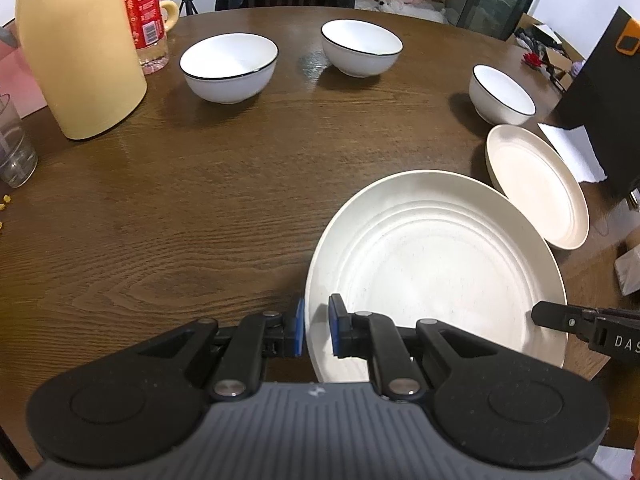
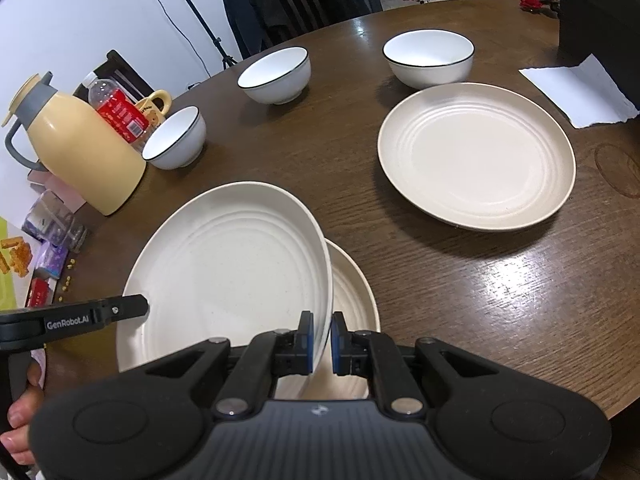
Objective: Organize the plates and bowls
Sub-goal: 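Lower the held cream plate onto another cream plate with both tools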
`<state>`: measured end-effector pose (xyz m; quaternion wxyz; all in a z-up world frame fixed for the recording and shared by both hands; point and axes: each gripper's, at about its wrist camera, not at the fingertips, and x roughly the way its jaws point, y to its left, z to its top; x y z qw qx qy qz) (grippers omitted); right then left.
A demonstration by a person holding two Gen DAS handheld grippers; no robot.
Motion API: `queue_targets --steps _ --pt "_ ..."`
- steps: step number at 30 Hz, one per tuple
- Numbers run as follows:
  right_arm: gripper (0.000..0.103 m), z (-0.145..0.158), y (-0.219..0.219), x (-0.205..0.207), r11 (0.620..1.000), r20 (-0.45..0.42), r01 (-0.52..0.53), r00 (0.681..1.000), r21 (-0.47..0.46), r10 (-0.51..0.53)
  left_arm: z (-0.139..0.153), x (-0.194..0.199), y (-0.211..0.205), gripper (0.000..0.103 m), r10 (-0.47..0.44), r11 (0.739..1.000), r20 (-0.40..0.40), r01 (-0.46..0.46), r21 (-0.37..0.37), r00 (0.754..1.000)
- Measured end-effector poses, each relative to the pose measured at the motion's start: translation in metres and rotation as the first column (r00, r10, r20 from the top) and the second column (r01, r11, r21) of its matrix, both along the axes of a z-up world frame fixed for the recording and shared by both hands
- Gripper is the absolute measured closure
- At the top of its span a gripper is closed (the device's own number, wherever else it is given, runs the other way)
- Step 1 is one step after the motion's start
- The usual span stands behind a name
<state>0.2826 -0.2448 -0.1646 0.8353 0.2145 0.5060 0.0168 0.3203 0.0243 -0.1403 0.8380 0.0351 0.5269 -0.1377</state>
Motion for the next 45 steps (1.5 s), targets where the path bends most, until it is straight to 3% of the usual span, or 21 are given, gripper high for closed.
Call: queue_targets --steps 35,45 --pt "0.092 -0.019 0.012 0.000 0.992 -0.078 -0.038 0.997 -0.118 0.029 -0.023 -0.011 -0.019 0.090 -0.068 0.992 -0.027 0.070 0.102 0.997" --pt "0.090 -0.017 0.022 0.002 0.980 -0.086 -0.063 0.995 -0.190 0.048 -0.025 -0.011 -0.024 0.090 -0.077 0.990 -0.026 0.079 0.120 0.997"
